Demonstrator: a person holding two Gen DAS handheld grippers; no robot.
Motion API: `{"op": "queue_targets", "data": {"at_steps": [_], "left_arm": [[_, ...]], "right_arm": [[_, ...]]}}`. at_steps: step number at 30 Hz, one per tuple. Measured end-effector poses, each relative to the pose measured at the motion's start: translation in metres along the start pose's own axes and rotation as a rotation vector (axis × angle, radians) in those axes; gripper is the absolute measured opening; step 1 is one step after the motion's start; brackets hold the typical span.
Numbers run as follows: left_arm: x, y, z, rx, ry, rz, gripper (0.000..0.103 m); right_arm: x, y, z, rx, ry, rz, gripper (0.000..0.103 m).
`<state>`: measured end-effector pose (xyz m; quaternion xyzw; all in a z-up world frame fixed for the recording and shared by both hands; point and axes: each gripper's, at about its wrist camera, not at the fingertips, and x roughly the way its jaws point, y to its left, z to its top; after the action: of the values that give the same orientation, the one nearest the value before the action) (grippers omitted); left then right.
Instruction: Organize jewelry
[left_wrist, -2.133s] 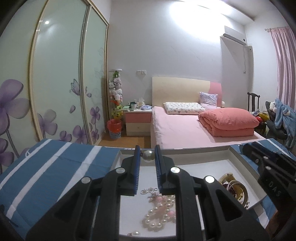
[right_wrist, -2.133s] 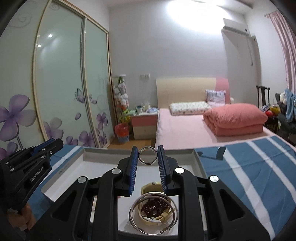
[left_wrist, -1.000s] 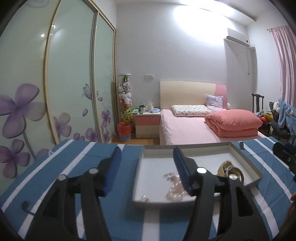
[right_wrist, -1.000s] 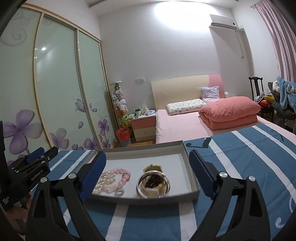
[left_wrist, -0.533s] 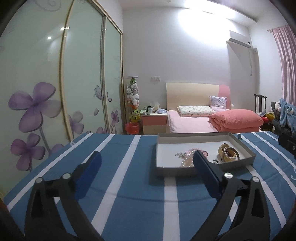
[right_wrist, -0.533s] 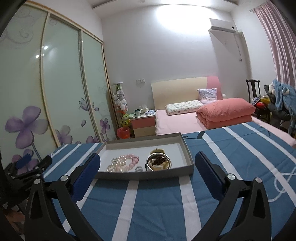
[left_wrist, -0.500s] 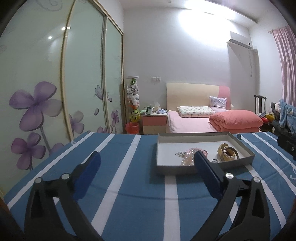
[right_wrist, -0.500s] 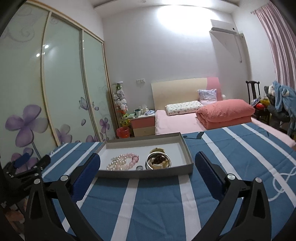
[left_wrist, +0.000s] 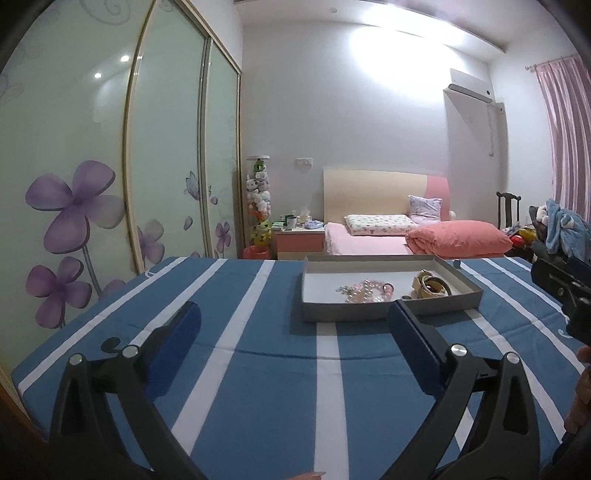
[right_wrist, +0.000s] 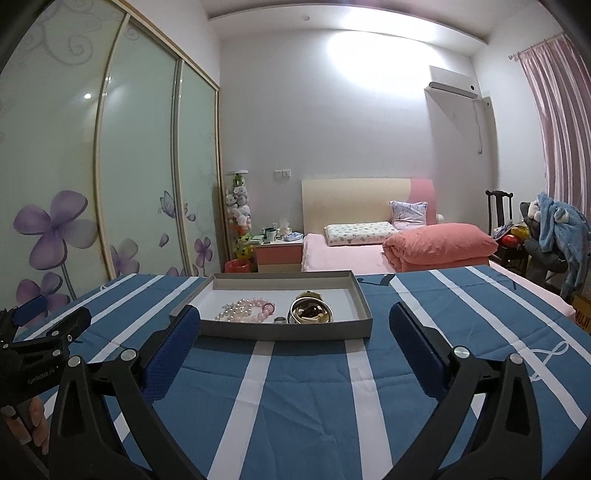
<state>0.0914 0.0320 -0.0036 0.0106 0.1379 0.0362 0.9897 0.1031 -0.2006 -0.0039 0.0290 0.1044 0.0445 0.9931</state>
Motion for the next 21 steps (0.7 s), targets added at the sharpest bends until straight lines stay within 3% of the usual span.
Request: {"op": "queue_targets", "data": {"at_steps": [21], "left_arm": [[0.0009, -0.0087, 0.0016, -0.005, 0.017, -0.067, 0.098]], "right_arm": [[-0.0016, -0.0062, -0.0058, 0.018, 0.023, 0.019, 0.101]]}}
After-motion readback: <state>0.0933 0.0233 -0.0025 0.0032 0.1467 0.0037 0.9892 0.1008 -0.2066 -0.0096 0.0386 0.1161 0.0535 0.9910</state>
